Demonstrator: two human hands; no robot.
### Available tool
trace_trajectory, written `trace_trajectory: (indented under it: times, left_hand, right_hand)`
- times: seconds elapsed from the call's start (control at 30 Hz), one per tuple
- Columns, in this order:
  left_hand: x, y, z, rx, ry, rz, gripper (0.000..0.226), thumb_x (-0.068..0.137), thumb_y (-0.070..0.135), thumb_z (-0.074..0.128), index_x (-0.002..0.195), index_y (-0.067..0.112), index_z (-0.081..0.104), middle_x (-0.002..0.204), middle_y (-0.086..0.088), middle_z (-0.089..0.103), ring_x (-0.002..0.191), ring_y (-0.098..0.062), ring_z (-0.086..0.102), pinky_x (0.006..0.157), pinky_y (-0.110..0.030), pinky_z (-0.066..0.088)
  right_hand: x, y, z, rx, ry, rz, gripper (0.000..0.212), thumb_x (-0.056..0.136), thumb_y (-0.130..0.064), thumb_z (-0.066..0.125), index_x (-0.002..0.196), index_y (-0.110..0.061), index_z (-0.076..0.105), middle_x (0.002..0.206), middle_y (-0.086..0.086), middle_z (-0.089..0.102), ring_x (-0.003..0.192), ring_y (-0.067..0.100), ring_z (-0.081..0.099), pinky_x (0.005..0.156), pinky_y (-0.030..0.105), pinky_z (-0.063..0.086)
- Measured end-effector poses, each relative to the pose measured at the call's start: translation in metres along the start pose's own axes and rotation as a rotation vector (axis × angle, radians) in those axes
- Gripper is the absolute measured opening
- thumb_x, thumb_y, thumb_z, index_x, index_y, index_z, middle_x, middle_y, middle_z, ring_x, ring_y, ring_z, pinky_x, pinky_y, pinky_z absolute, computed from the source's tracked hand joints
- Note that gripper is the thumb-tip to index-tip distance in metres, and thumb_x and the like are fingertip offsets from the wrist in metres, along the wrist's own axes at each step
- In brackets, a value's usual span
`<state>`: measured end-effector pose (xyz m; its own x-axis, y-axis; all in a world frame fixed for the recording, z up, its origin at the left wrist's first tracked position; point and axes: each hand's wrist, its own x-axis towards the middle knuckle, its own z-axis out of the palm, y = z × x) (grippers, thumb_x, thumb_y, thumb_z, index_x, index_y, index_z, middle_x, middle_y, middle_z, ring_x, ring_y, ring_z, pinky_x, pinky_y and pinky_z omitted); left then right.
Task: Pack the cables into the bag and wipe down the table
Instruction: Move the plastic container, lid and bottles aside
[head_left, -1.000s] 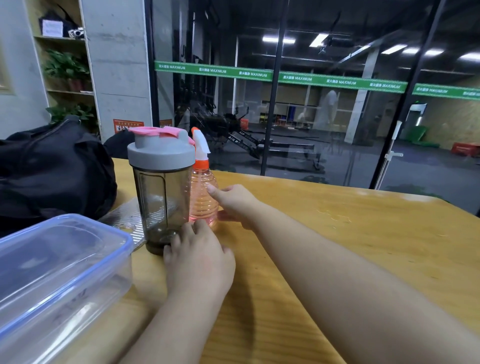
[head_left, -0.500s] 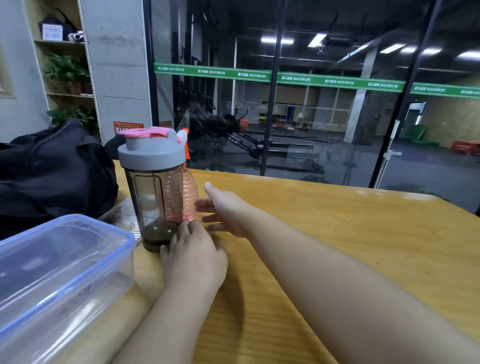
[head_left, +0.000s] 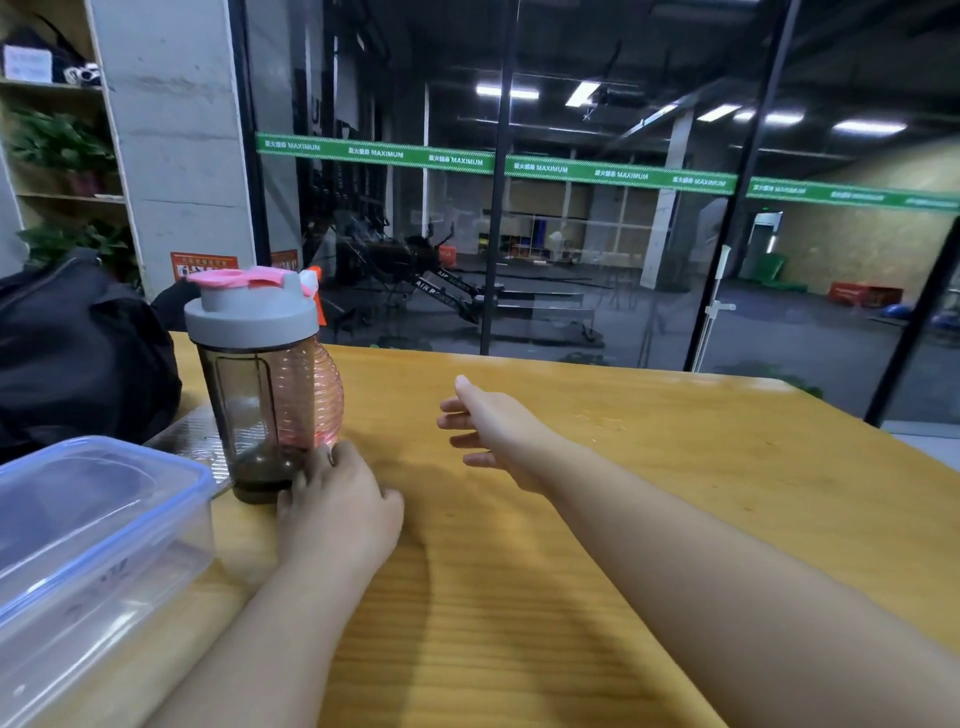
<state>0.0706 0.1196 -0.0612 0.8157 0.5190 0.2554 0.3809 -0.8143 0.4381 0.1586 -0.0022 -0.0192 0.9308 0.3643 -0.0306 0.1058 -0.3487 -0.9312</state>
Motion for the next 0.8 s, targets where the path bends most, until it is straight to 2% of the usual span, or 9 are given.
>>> trace_trajectory:
  times: [0.13,0.33,0.47,0.6,0.67,0.73,0.8]
  left_hand:
    - [-0.007,0.009,0.001,-0.081,0.013,0.099,0.054,0.087,0.032,0.050,0.135,0.013,0.034,0.140,-0.009,0.037,0.128,-0.029,0.035,0.105,-0.038,0.031]
    - [-0.032,0.039,0.010,-0.354,-0.014,0.498,0.056,0.089,0.038,0.051,0.139,0.024,0.031,0.148,0.005,0.027,0.137,-0.012,0.021,0.109,-0.025,0.018]
    - [-0.065,0.067,0.010,-0.511,-0.069,0.707,0.061,0.083,0.054,0.038,0.139,0.034,0.027,0.146,0.018,0.022,0.132,0.006,0.015,0.104,-0.015,0.012]
    - [-0.089,0.082,0.009,-0.493,-0.080,0.868,0.065,0.084,0.066,0.029,0.141,0.039,0.016,0.142,0.029,0.011,0.131,0.017,0.003,0.103,-0.005,0.004]
    - [-0.097,0.086,0.007,-0.449,-0.102,0.911,0.068,0.079,0.072,0.019,0.140,0.045,0.007,0.140,0.037,0.000,0.132,0.018,-0.006,0.104,-0.007,0.001]
    - [-0.102,0.088,0.007,-0.401,-0.124,0.934,0.068,0.077,0.074,0.013,0.139,0.049,0.001,0.136,0.044,-0.012,0.131,0.018,-0.013,0.107,-0.014,0.001]
    - [-0.105,0.088,0.008,-0.368,-0.148,0.933,0.070,0.076,0.076,0.012,0.139,0.049,-0.001,0.136,0.043,-0.017,0.130,0.018,-0.017,0.108,-0.017,-0.001]
  right_hand:
    - [-0.024,0.009,-0.029,-0.036,0.074,-0.028,0.048,0.100,-0.048,0.024,0.126,-0.019,0.053,0.116,-0.005,0.060,0.106,0.016,0.056,0.092,0.035,0.047]
    - [-0.065,0.026,-0.062,-0.095,0.208,-0.102,0.044,0.100,-0.046,0.027,0.124,-0.019,0.051,0.119,-0.004,0.060,0.108,0.015,0.055,0.100,0.041,0.043]
    - [-0.098,0.038,-0.080,-0.120,0.280,-0.184,0.044,0.098,-0.048,0.030,0.129,-0.022,0.045,0.120,-0.009,0.056,0.117,0.013,0.051,0.102,0.039,0.040]
    - [-0.129,0.038,-0.108,-0.148,0.341,-0.257,0.050,0.095,-0.051,0.033,0.137,-0.023,0.037,0.133,-0.004,0.052,0.121,0.010,0.048,0.104,0.038,0.039]
    - [-0.143,0.037,-0.124,-0.165,0.384,-0.284,0.051,0.094,-0.053,0.033,0.138,-0.026,0.036,0.131,-0.006,0.053,0.117,0.006,0.050,0.100,0.033,0.041]
    - [-0.159,0.040,-0.142,-0.173,0.436,-0.315,0.048,0.094,-0.054,0.034,0.137,-0.031,0.035,0.124,-0.013,0.055,0.108,-0.006,0.050,0.089,0.022,0.041]
    - [-0.175,0.049,-0.157,-0.161,0.516,-0.333,0.042,0.095,-0.053,0.036,0.133,-0.036,0.036,0.119,-0.019,0.057,0.104,-0.012,0.049,0.082,0.016,0.039]
